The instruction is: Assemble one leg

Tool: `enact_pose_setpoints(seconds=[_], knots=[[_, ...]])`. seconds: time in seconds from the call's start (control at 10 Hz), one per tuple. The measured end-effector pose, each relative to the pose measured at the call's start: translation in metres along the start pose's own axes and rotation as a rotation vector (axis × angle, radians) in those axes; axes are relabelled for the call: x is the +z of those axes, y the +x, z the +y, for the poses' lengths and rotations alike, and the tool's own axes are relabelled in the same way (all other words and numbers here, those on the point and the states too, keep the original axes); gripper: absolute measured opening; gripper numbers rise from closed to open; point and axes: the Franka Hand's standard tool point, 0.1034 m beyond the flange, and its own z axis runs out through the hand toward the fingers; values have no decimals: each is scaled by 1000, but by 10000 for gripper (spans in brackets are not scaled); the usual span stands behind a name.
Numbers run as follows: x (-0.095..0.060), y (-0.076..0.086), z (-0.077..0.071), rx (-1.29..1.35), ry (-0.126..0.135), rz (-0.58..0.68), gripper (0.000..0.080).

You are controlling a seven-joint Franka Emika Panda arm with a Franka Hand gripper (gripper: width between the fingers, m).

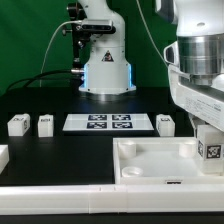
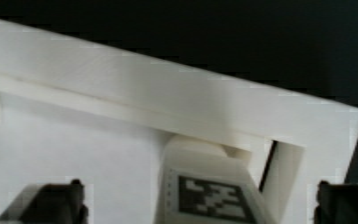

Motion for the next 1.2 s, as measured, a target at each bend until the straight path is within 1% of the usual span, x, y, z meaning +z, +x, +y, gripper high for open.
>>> enact_pose_setpoints(seconds=[0.1,0.5,0.6,0.9,1.0,1.2], knots=[[0,0,0,-67,0,0,649],[1,1,1,-584,1,9,649],[1,2,1,-644,1,10,649],[1,5,1,-999,-6,15,649],[0,8,2,-1156,-27,29,649],[-1,14,2,-1418,-57,48,649]])
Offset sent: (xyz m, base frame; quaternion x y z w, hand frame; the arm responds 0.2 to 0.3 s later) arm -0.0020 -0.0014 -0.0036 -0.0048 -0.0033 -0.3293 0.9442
